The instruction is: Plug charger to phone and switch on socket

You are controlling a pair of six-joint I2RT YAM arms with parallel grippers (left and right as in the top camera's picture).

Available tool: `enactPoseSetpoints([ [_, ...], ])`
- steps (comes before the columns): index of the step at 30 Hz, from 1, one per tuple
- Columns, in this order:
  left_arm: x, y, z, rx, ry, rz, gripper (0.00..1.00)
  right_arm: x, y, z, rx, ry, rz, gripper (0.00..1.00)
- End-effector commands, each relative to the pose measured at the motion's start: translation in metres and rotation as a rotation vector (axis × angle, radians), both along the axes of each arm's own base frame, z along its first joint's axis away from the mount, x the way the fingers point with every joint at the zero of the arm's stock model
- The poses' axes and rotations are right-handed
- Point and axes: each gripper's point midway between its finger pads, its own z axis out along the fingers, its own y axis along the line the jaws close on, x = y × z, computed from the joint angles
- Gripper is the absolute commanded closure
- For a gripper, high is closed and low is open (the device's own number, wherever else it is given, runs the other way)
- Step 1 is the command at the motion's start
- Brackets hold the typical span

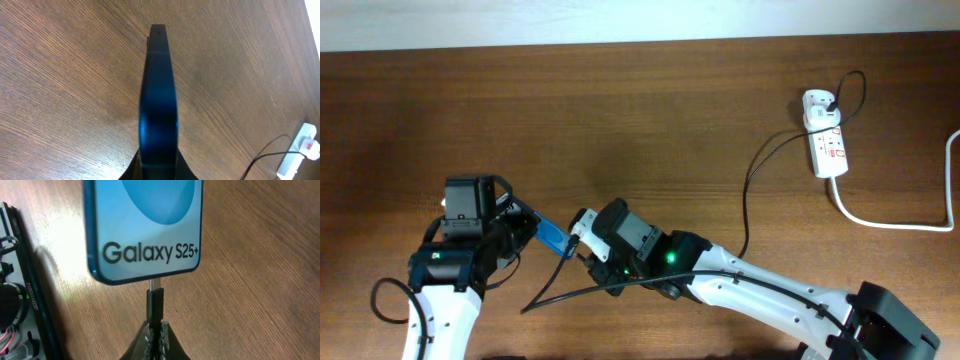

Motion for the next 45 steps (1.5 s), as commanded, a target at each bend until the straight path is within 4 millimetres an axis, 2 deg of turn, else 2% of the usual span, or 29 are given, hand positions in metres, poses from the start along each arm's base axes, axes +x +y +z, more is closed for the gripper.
enactPoseSetpoints([
  [1, -0.009, -0.024, 0.002, -0.067, 0.017, -0.098, 1.00, 0.011, 0.022, 0.048, 0.159, -0.065, 0.001, 0.96],
  [3, -0.009, -0.024, 0.002, -0.072, 0.019, -0.090, 1.00, 0.012, 0.026, 0.052, 0.180, -0.070, -0.004, 0.96],
  [6, -0.009, -0.026, 0.003, -0.110, 0.029, -0.042, 1.00, 0.002, 0.031, 0.052, 0.180, -0.071, 0.021, 0.96],
  [9, -0.008, -0.024, 0.002, -0.100, 0.026, -0.036, 1.00, 0.003, 0.024, 0.042, 0.120, -0.082, -0.009, 0.96],
  [11, -0.005, -0.008, 0.000, -0.020, 0.016, 0.012, 1.00, 0.009, 0.003, 0.024, 0.005, -0.086, -0.070, 0.96],
  [14, 0.002, 0.013, 0.002, 0.087, -0.016, 0.079, 1.00, 0.012, -0.007, 0.018, -0.039, -0.082, -0.117, 0.96],
  [15, 0.006, 0.017, 0.004, 0.103, -0.031, 0.090, 1.00, 0.013, -0.007, 0.018, -0.034, -0.073, -0.125, 0.92],
  [17, 0.009, 0.018, 0.005, 0.105, -0.042, 0.095, 1.00, 0.014, -0.011, 0.015, -0.063, -0.106, -0.081, 0.70],
  [19, 0.011, 0.023, -0.001, 0.107, -0.024, 0.112, 1.00, 0.014, -0.019, 0.004, -0.155, -0.213, 0.097, 0.55],
  [20, 0.012, 0.027, -0.009, 0.094, 0.009, 0.129, 1.00, 0.011, -0.018, -0.005, -0.186, -0.247, 0.195, 0.51],
  [22, 0.014, 0.029, -0.020, 0.036, 0.055, 0.142, 1.00, 0.014, -0.020, -0.018, -0.222, -0.266, 0.254, 0.52],
  [25, 0.019, 0.037, -0.027, -0.057, 0.078, 0.179, 1.00, 0.000, -0.006, -0.032, -0.170, -0.242, 0.401, 0.52],
  [29, 0.022, 0.038, -0.025, -0.092, 0.062, 0.182, 1.00, 0.003, -0.002, -0.077, -0.218, -0.189, 0.411, 0.66],
  [33, 0.022, 0.038, -0.025, -0.091, 0.062, 0.182, 1.00, 0.011, 0.002, -0.098, -0.227, -0.198, 0.421, 0.68],
  [35, 0.021, 0.038, -0.025, -0.090, 0.063, 0.179, 1.00, 0.023, -0.002, -0.110, -0.226, -0.187, 0.393, 0.70],
  [38, 0.020, 0.038, -0.025, -0.090, 0.070, 0.179, 1.00, 0.029, -0.003, -0.122, -0.149, -0.106, 0.395, 0.71],
  [40, 0.019, 0.038, -0.026, -0.091, 0.073, 0.179, 1.00, 0.030, -0.009, -0.134, -0.165, -0.079, 0.388, 0.73],
  [42, 0.019, 0.038, -0.026, -0.091, 0.073, 0.179, 1.00, 0.025, -0.009, -0.143, -0.189, -0.071, 0.395, 0.84],
  [45, 0.017, 0.037, -0.027, -0.091, 0.084, 0.180, 1.00, 0.044, -0.023, -0.151, -0.295, -0.135, 0.328, 0.88],
])
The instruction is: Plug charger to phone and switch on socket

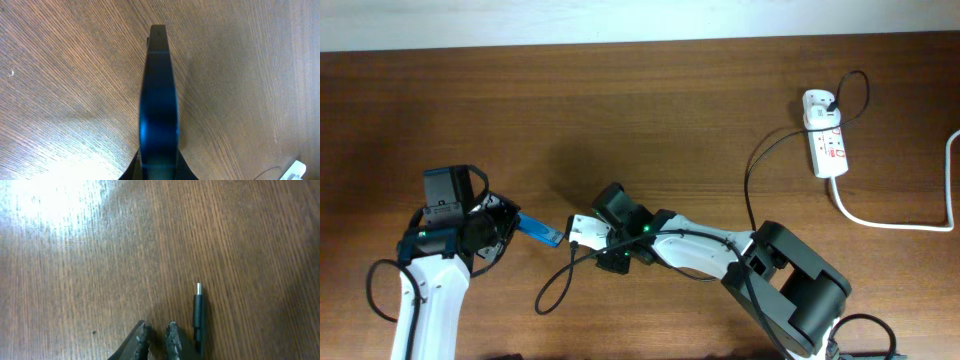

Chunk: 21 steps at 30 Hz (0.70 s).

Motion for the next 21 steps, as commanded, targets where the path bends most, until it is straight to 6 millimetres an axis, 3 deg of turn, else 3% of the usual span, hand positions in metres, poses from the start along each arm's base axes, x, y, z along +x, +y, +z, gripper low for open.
enactPoseSetpoints([
  [1, -0.001, -0.002, 0.002, -0.015, -0.001, -0.001, 1.00, 0.004, -0.027, -0.039, -0.163, -0.029, -0.062, 0.92],
  [4, -0.003, -0.002, 0.001, -0.016, 0.009, -0.001, 1.00, 0.008, -0.029, -0.039, -0.176, -0.048, -0.075, 0.96],
  [9, -0.003, -0.002, 0.001, -0.016, 0.008, 0.000, 1.00, 0.020, -0.017, 0.029, -0.116, -0.077, -0.122, 0.79],
  [11, -0.002, -0.001, 0.001, -0.015, 0.005, 0.000, 1.00, 0.031, -0.017, 0.050, -0.102, -0.157, -0.123, 0.64],
  [15, -0.002, -0.001, 0.001, -0.015, 0.005, 0.000, 1.00, 0.037, -0.014, 0.052, -0.082, -0.187, -0.111, 0.64],
  [17, -0.002, -0.002, 0.001, -0.015, 0.006, 0.000, 1.00, 0.047, -0.014, 0.051, -0.072, -0.202, -0.131, 0.58],
  [21, -0.003, -0.002, 0.001, -0.016, 0.007, 0.000, 1.00, 0.055, -0.031, 0.019, -0.119, -0.127, -0.158, 0.57],
])
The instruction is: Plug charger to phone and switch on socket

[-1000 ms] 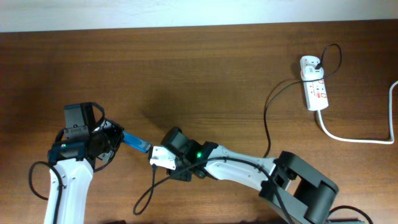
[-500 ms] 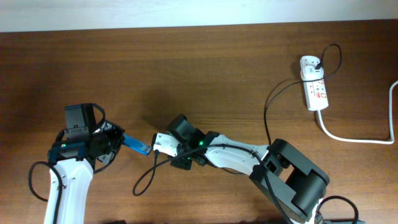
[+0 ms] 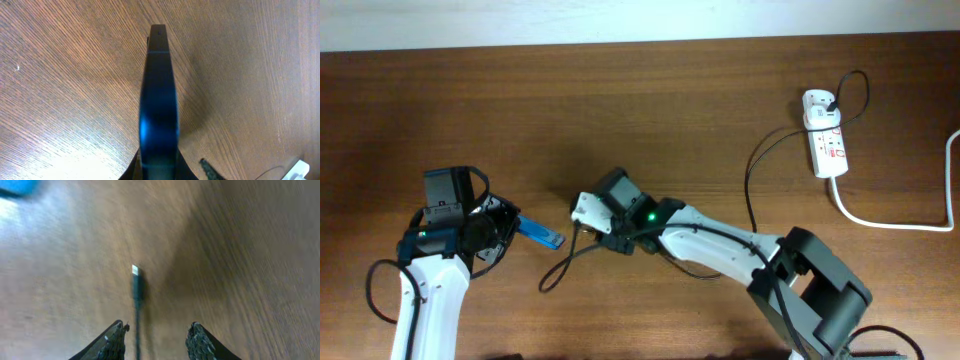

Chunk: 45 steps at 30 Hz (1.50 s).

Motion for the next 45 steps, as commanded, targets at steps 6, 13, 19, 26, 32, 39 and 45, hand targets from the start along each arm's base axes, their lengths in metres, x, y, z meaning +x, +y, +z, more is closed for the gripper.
enactPoseSetpoints([
  [6, 0.002, -0.001, 0.003, -0.012, -0.014, 0.000, 1.00, -0.007, -0.002, -0.021, 0.017, 0.122, 0.028, 0.56],
  [13, 0.002, 0.000, 0.003, -0.005, -0.014, 0.004, 1.00, -0.012, 0.001, -0.027, 0.031, 0.153, 0.046, 0.56],
  [19, 0.001, 0.000, 0.003, -0.010, -0.011, 0.002, 1.00, -0.015, -0.003, -0.062, -0.013, 0.194, 0.040, 0.58],
  [26, -0.002, -0.001, 0.002, -0.013, 0.004, 0.002, 1.00, -0.017, -0.015, -0.070, -0.075, 0.205, 0.008, 0.96],
  [32, -0.003, -0.003, 0.001, -0.020, 0.010, -0.002, 1.00, -0.007, -0.006, -0.029, 0.010, 0.177, -0.061, 0.96],
  [39, -0.003, -0.007, 0.002, -0.046, 0.006, -0.014, 1.00, -0.016, -0.013, 0.068, 0.143, 0.146, -0.150, 0.96],
  [45, -0.003, -0.023, 0.006, -0.131, -0.004, -0.052, 1.00, -0.042, -0.040, 0.127, 0.205, 0.188, -0.251, 0.96],
])
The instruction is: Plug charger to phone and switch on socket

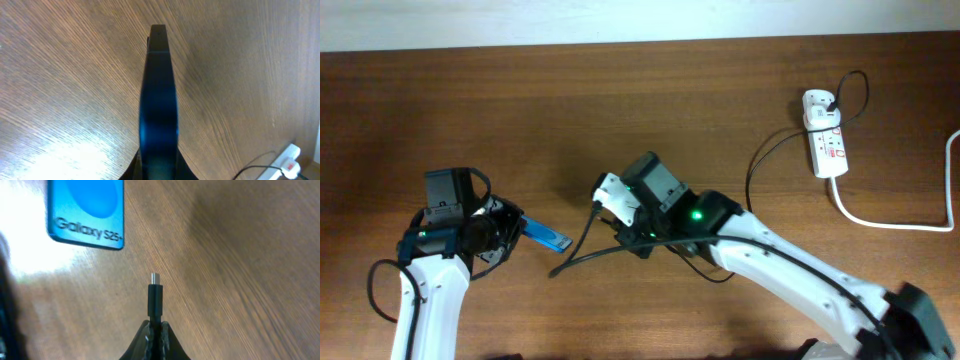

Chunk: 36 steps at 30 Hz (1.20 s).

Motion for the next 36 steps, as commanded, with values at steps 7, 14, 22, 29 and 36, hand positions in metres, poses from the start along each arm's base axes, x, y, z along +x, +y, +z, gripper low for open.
enactPoseSetpoints([
  [7, 0.001, -0.032, 0.015, -0.190, -0.039, -0.074, 1.00, -0.035, -0.035, 0.005, -0.045, 0.217, -0.202, 0.96],
  [14, 0.000, -0.040, 0.019, -0.307, 0.014, 0.044, 1.00, -0.039, -0.040, 0.002, -0.049, 0.290, -0.293, 0.96],
  [22, -0.008, -0.045, 0.018, -0.362, 0.071, 0.094, 1.00, -0.043, -0.033, -0.003, -0.045, 0.312, -0.241, 0.96],
  [29, -0.007, -0.038, 0.013, -0.310, 0.070, 0.104, 1.00, -0.056, -0.020, -0.016, -0.042, 0.354, -0.080, 0.96],
  [36, -0.007, -0.034, 0.011, -0.274, 0.060, 0.085, 1.00, -0.055, 0.004, -0.012, -0.093, 0.005, 0.287, 0.96],
])
